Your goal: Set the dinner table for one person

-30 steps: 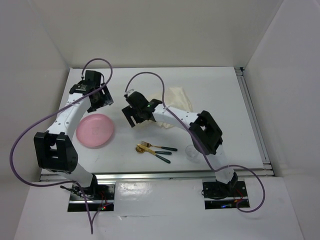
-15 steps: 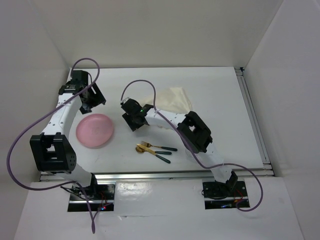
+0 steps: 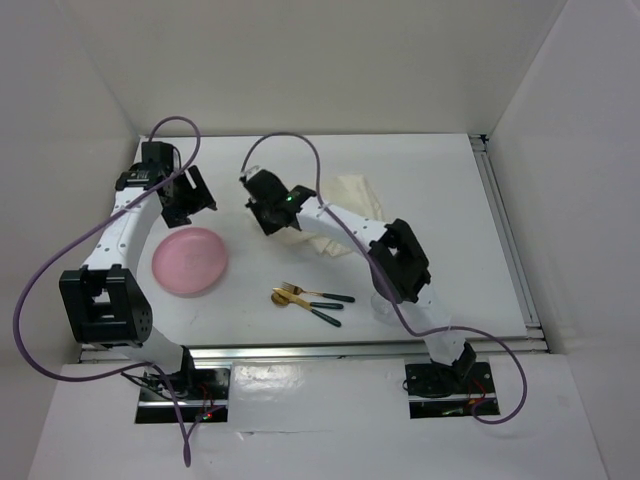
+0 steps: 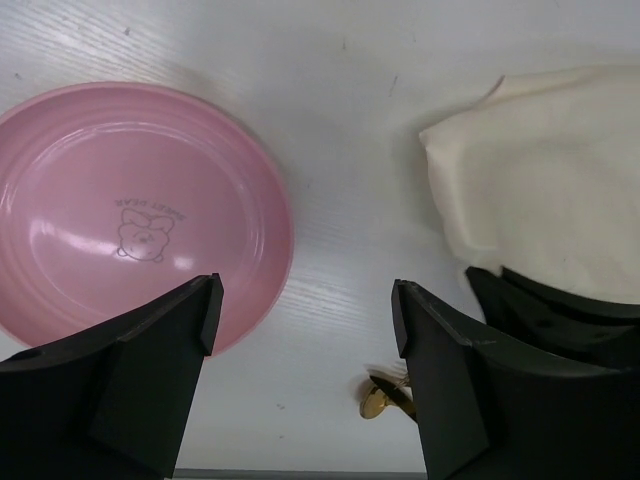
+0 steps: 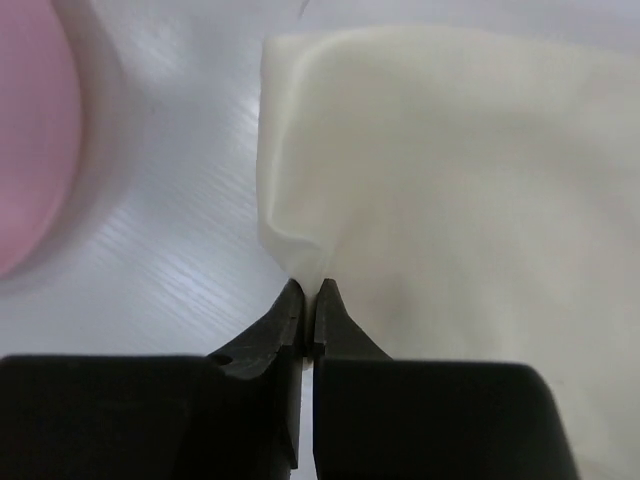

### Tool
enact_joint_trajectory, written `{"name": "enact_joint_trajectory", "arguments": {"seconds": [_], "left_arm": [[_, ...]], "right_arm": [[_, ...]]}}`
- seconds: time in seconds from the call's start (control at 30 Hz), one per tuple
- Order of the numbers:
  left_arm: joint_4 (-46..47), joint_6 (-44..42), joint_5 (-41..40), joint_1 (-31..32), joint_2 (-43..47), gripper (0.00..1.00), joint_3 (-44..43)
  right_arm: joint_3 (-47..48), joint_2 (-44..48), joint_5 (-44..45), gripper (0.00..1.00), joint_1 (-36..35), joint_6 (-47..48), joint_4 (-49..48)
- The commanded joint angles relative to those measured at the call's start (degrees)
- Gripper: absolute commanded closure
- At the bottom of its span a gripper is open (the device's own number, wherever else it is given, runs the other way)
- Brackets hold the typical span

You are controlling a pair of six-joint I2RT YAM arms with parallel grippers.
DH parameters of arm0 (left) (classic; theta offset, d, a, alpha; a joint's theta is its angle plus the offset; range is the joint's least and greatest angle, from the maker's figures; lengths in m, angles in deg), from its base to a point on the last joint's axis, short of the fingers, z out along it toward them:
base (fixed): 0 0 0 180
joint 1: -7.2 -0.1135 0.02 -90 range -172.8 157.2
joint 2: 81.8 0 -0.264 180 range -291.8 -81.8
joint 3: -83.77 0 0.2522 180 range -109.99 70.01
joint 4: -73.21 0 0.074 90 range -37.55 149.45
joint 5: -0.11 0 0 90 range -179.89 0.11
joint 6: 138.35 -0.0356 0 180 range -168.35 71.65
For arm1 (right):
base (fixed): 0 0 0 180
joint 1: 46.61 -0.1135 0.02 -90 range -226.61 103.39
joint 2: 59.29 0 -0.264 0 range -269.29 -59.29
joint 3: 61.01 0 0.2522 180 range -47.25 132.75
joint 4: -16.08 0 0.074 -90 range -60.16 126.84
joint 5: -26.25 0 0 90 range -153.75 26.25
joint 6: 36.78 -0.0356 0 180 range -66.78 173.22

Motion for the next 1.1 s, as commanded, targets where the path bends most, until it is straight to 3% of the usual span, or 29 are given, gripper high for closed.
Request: {"name": "enact_joint_trajectory", "arguments": {"seconds": [0.0,0.13,0.37,0.5,0.53,0.63,0.67,0.8,0.87,0.9,0.93,1.0,1.07], "left_arm": [[2.98,-3.42,4.17,0.95,1.03,0.14,-0.45],[5.09,-3.43,4.52,3.59,1.56,0.12,0.08],[11.32,3.06,16.11,3.59,-0.01,0.12,2.44],[11.34,6.15,15.78,11.12,-3.88,0.22,-0.09],[11.34,8.25,15.25,12.54,-4.41,0.35,-0.10],[18.24,12.21,19.19,16.94,-5.12,0.56,3.82],[20.72,15.18,19.20,19.39,-4.60,0.71,5.59],[32.50,22.84,16.48,25.54,-3.01,0.84,14.12],[37.50,29.41,14.21,27.14,-3.01,0.81,17.12],[38.75,31.28,13.06,28.02,-3.01,0.75,17.65],[39.63,32.60,10.35,29.68,-3.70,0.57,17.65],[39.03,34.10,6.39,31.62,-5.20,0.35,15.47],[37.80,33.59,2.79,33.91,-8.17,0.23,13.27]], "right_arm": [[5.25,9.90,-6.82,1.00,6.23,0.74,0.52],[5.88,14.66,-12.64,1.00,13.26,0.21,1.05],[-0.62,22.74,-20.03,1.00,22.75,1.79,-0.70],[-2.74,24.60,-21.44,1.00,25.31,1.79,-0.71],[-3.26,24.60,-22.05,1.00,26.19,1.27,-0.19],[-2.65,24.60,-23.37,1.00,27.77,0.74,0.87],[-2.65,24.60,-23.98,1.00,27.78,0.21,0.87],[-1.42,24.08,-23.99,1.00,29.09,0.21,1.49],[-1.42,24.07,-24.52,1.00,29.79,0.21,2.01],[-1.42,24.07,-24.52,1.00,29.80,-0.40,2.01],[-1.42,24.07,-25.30,1.00,30.41,-0.41,2.01],[-1.42,24.07,-26.36,1.00,31.02,-1.02,2.01],[-1.42,23.54,-27.50,1.00,31.56,-1.02,2.01]]}}
